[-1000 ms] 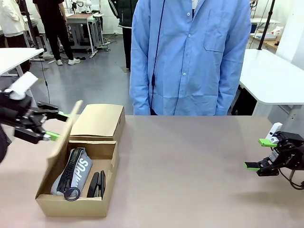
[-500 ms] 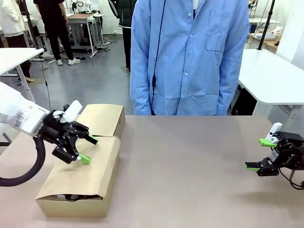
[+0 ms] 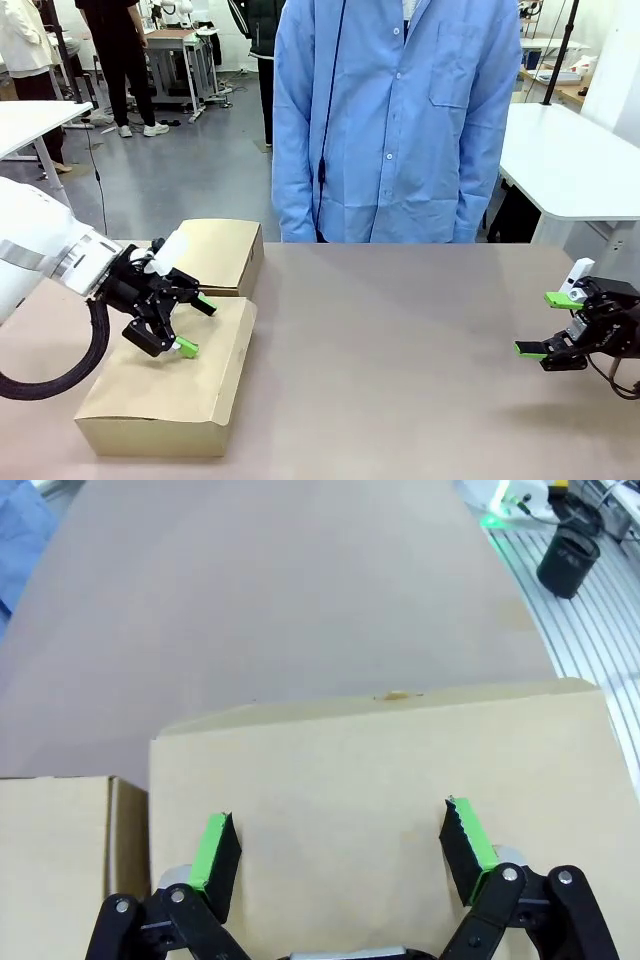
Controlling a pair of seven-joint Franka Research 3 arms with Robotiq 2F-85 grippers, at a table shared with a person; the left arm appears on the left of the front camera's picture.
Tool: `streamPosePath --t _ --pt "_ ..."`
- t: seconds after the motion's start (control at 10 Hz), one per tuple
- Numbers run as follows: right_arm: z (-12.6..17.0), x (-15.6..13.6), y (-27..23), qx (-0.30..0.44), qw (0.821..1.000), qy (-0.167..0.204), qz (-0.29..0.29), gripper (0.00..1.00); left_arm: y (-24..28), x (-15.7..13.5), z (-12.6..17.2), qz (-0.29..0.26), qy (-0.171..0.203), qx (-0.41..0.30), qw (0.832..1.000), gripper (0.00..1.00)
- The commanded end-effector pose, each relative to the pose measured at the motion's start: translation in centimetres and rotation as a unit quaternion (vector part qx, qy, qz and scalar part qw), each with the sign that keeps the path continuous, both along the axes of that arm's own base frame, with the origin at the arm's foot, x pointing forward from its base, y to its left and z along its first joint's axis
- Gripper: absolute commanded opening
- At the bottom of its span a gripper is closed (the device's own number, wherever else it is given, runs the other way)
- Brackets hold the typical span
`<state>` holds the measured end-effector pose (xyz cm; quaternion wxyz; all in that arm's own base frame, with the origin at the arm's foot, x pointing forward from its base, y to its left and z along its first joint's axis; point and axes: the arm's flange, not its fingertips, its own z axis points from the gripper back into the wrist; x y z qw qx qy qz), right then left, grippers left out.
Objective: Place items inside the box.
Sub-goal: Close the lid of the Mailer Box closest to the robot.
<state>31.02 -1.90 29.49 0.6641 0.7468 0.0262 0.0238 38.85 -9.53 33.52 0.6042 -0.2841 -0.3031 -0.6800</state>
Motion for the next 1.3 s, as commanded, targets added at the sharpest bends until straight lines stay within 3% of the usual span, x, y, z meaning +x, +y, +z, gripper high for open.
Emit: streamPosePath --t 0.0,0.2,0.3,0.4,0.6,0.7,0.8,0.9,1.0,1.1,1.2 --pt "0.7 0.1 0.1 0.003 1.0 0.007 -0.001 1.0 2.4 -11.5 1.3 0.027 -0.011 -0.051 0.998 1.0" --pt "0.7 0.1 0.1 0.003 1.0 0.007 -0.001 1.0 5.2 -11.0 6.9 0.067 0.017 -0.117 0.991 1.0" --pt "0.7 0.1 0.1 0.003 1.0 0.007 -0.001 1.0 7.1 -10.5 9.3 0.098 0.064 -0.12 0.986 1.0" --pt "0.7 0.1 0.1 0.003 1.0 0.007 -0.001 1.0 9.3 -10.1 11.5 0.155 0.132 -0.133 0.97 1.0" --pt "0.7 0.1 0.1 0.003 1.0 0.007 -0.001 1.0 14.0 -9.2 14.4 0.284 0.241 -0.119 0.92 1.0" --pt "0.7 0.1 0.1 0.003 1.0 0.007 -0.001 1.0 16.7 -8.5 15.1 0.351 0.277 -0.126 0.886 1.0" --pt "0.7 0.1 0.1 0.003 1.0 0.007 -0.001 1.0 19.9 -7.2 14.9 0.405 0.334 -0.163 0.835 1.0" --pt "0.7 0.1 0.1 0.003 1.0 0.007 -0.001 1.0 23.0 -6.2 14.0 0.43 0.407 -0.205 0.779 1.0" --pt "0.7 0.1 0.1 0.003 1.0 0.007 -0.001 1.0 25.9 -5.3 12.7 0.461 0.455 -0.249 0.72 1.0" --pt "0.7 0.1 0.1 0.003 1.0 0.007 -0.001 1.0 28.4 -4.9 11.4 0.434 0.501 -0.285 0.692 1.0" --pt "0.7 0.1 0.1 0.003 1.0 0.007 -0.001 1.0 30.7 -4.8 10.2 0.415 0.471 -0.279 0.726 1.0"
